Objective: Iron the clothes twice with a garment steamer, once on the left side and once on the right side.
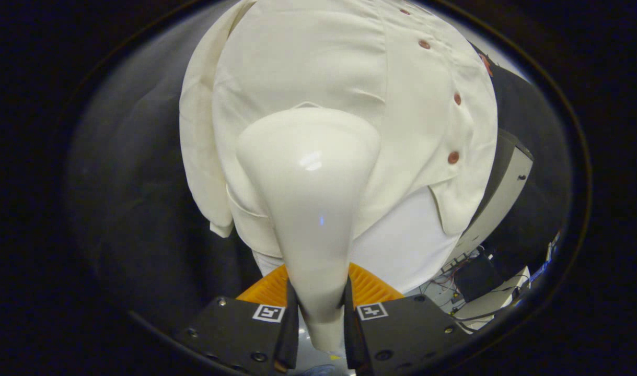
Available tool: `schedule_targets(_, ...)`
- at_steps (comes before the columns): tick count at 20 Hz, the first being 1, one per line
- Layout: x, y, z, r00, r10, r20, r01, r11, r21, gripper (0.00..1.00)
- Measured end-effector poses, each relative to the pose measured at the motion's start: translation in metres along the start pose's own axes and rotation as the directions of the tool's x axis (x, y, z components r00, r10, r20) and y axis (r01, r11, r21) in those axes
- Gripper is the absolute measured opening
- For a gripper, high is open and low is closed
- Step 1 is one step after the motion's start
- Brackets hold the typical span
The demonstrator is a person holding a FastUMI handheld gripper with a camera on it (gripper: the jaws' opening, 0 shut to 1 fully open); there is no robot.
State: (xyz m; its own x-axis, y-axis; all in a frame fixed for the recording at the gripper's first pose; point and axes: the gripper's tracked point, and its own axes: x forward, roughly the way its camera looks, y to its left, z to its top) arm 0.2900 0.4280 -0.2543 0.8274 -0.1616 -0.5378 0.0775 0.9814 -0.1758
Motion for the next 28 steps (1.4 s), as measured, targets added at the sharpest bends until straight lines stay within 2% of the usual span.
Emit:
schedule_targets(11,0.017,-0.013,-0.079,0.993,-0.008,-0.121,0.007,1.0,-0.011,0.36)
schedule_targets(16,-0.013,-0.01,-0.093,0.991,0.029,-0.134,-0.03,0.999,-0.009,0.36)
schedule_targets(23,-0.088,-0.043,-0.053,0.996,0.078,-0.04,-0.078,0.997,-0.005,0.36)
schedule_targets(28,-0.148,-0.089,0.003,0.993,0.102,0.062,-0.101,0.995,-0.019,0.36)
